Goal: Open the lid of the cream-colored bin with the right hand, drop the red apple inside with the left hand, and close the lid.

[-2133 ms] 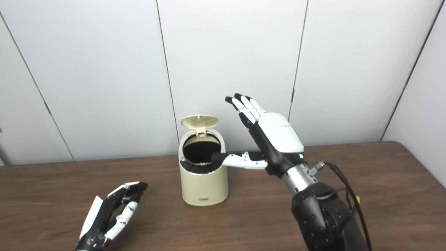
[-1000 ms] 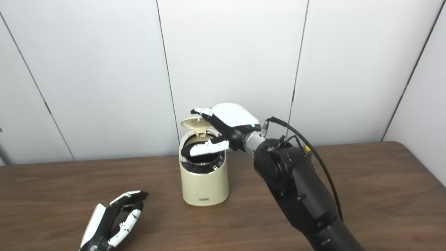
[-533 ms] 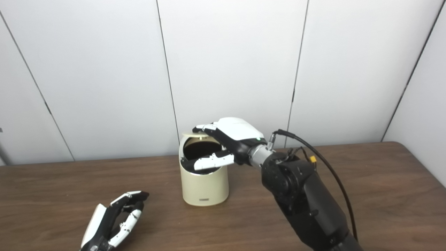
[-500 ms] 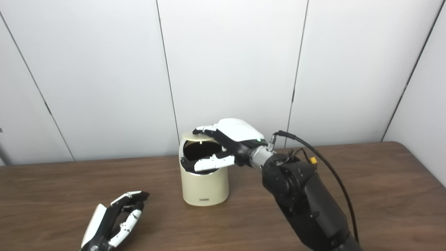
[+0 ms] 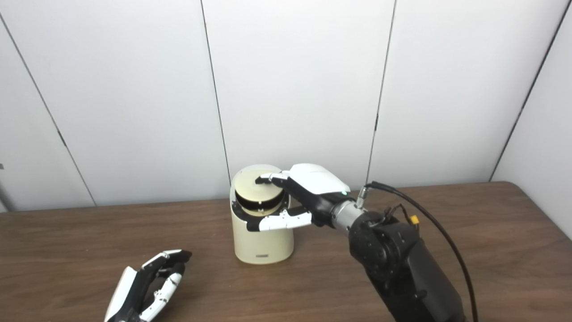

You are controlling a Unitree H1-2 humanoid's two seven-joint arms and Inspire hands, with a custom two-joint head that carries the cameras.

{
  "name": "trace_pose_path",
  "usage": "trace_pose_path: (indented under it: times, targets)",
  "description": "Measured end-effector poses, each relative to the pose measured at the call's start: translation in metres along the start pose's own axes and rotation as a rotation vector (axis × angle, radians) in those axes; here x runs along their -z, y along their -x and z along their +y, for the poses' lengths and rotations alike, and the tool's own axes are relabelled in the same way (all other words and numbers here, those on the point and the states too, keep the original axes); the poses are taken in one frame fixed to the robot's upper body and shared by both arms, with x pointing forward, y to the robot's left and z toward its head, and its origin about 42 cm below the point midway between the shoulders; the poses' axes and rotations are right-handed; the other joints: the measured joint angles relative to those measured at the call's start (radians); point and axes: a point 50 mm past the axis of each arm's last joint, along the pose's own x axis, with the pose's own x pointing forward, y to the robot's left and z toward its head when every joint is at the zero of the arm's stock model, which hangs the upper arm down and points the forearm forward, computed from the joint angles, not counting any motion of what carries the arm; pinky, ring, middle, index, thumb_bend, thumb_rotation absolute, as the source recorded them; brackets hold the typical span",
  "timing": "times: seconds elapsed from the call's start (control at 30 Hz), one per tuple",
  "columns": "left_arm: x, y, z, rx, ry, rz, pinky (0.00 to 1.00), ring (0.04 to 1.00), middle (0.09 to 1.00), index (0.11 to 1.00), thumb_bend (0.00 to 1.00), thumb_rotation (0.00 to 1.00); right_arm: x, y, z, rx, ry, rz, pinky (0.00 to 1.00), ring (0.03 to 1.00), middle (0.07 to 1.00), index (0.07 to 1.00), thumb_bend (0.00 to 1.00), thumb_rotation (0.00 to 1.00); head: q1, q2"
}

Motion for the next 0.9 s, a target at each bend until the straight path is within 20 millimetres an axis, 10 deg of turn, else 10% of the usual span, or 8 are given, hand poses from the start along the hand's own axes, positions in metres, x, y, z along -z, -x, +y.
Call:
trace_pose_path:
  times: [0.9]
  targets:
    - [-0.010, -0.001, -0.011, 0.009, -0.011, 0.018, 0.66, 0.738, 0.748, 0.739, 0.43, 0.82, 0.015, 0.009, 0.030, 0.111, 0.156, -0.043, 0.91, 0.994, 0.959, 0.768, 0.78, 0.73, 0.021, -0.001]
